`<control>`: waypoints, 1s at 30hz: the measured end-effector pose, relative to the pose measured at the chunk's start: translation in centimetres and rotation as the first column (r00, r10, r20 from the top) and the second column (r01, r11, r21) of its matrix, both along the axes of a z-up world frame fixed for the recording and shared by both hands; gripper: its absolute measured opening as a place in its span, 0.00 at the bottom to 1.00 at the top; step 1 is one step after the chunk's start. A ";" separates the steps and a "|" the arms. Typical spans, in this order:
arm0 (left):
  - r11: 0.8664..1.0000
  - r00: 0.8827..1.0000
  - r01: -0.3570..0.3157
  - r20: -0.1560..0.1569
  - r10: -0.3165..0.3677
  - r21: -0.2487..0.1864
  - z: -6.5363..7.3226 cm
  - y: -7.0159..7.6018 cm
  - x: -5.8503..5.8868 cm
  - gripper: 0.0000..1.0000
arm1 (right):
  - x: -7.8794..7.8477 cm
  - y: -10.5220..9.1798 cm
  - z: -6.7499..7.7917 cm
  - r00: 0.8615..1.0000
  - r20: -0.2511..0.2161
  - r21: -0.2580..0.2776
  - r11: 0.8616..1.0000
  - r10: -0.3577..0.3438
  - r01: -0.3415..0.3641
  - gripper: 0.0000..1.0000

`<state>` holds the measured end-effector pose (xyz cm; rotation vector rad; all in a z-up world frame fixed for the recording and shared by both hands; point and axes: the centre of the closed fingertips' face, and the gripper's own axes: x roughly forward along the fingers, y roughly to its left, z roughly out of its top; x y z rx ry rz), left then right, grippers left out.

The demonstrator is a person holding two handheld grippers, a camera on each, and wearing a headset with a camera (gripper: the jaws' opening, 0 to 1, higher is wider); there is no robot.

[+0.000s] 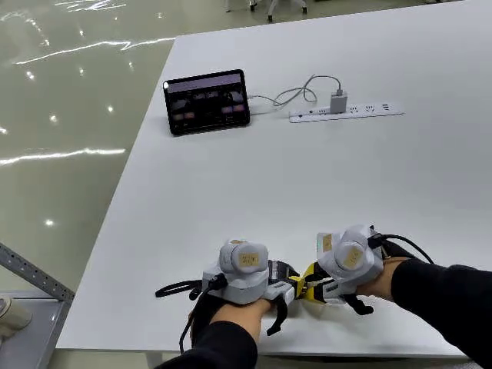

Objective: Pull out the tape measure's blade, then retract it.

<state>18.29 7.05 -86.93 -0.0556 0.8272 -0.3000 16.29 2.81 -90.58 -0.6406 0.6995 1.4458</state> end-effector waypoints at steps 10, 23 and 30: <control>1.000 1.000 0.020 0.006 -0.020 -0.009 0.1 -0.1 -0.1 0.58 | 0.6 -1.0 0.6 0.998 -0.041 0.006 0.998 -0.055 0.055 0.39; 0.974 0.971 0.225 0.087 -0.222 -0.029 1.8 0.3 0.8 0.75 | 1.1 -2.3 2.9 0.995 -0.023 0.049 0.994 -0.093 0.094 0.67; 0.948 0.944 0.315 0.115 -0.309 -0.040 2.3 2.0 0.4 0.99 | 2.3 -4.7 4.8 0.982 -0.017 0.094 0.977 -0.191 0.191 0.90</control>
